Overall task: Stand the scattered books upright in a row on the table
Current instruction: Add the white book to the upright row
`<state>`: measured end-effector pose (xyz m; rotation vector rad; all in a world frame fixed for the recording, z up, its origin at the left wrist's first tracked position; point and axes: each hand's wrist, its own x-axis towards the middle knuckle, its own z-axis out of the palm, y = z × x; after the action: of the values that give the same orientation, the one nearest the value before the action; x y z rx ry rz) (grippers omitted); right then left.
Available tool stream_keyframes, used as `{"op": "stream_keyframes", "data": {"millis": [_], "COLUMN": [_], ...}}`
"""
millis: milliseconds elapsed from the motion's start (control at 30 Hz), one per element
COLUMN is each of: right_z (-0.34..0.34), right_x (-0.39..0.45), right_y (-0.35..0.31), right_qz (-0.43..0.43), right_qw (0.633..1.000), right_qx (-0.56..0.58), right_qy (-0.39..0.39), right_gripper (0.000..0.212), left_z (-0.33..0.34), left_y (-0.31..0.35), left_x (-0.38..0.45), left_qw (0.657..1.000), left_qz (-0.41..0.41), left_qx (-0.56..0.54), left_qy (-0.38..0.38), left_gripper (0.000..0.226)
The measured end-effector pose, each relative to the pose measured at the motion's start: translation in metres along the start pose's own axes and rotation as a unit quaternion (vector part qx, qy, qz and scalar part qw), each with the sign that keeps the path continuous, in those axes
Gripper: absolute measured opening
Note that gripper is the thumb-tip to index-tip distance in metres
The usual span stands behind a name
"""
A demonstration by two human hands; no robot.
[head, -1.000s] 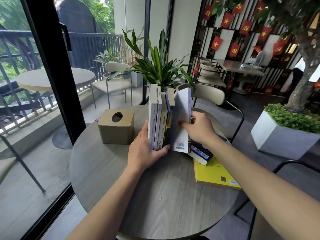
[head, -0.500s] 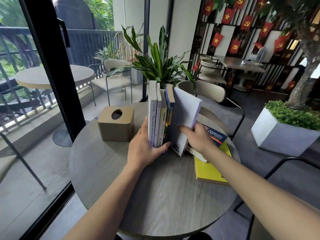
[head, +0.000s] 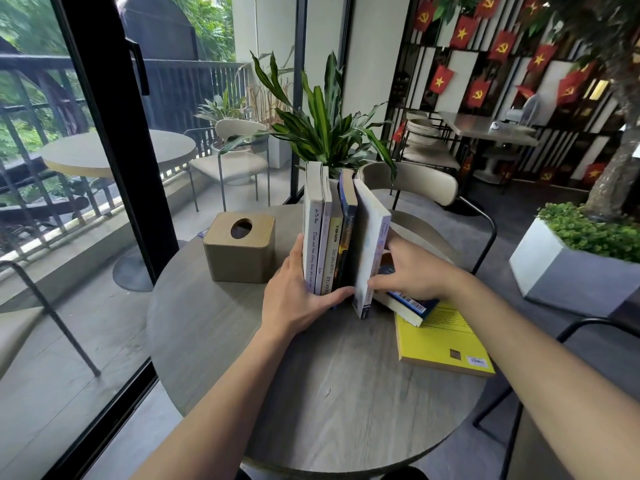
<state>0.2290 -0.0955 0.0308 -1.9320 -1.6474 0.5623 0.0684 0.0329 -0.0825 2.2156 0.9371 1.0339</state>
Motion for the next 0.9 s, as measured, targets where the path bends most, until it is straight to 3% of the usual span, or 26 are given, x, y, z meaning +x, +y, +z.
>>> {"op": "stream_keyframes", "data": {"millis": [367, 567, 900], "right_z": [0.019, 0.03, 0.039], "right_x": [0.009, 0.016, 0.018], "right_y": [-0.002, 0.0, 0.011], "right_qz": [0.008, 0.025, 0.041], "right_qw": [0.99, 0.977, 0.976], "right_qx": [0.142, 0.202, 0.196], "right_qy": [0.025, 0.057, 0.09], "right_gripper": [0.08, 0.092, 0.095], "left_z": [-0.004, -0.003, -0.005], "left_y": [0.007, 0.006, 0.008], "left_x": [-0.003, -0.002, -0.001], "left_qw": [1.0, 1.0, 1.0], "left_qz": [0.001, 0.01, 0.009], "left_qx": [-0.027, -0.01, -0.011], "left_qy": [-0.004, 0.003, -0.004], "left_gripper": [0.133, 0.125, 0.126]}}
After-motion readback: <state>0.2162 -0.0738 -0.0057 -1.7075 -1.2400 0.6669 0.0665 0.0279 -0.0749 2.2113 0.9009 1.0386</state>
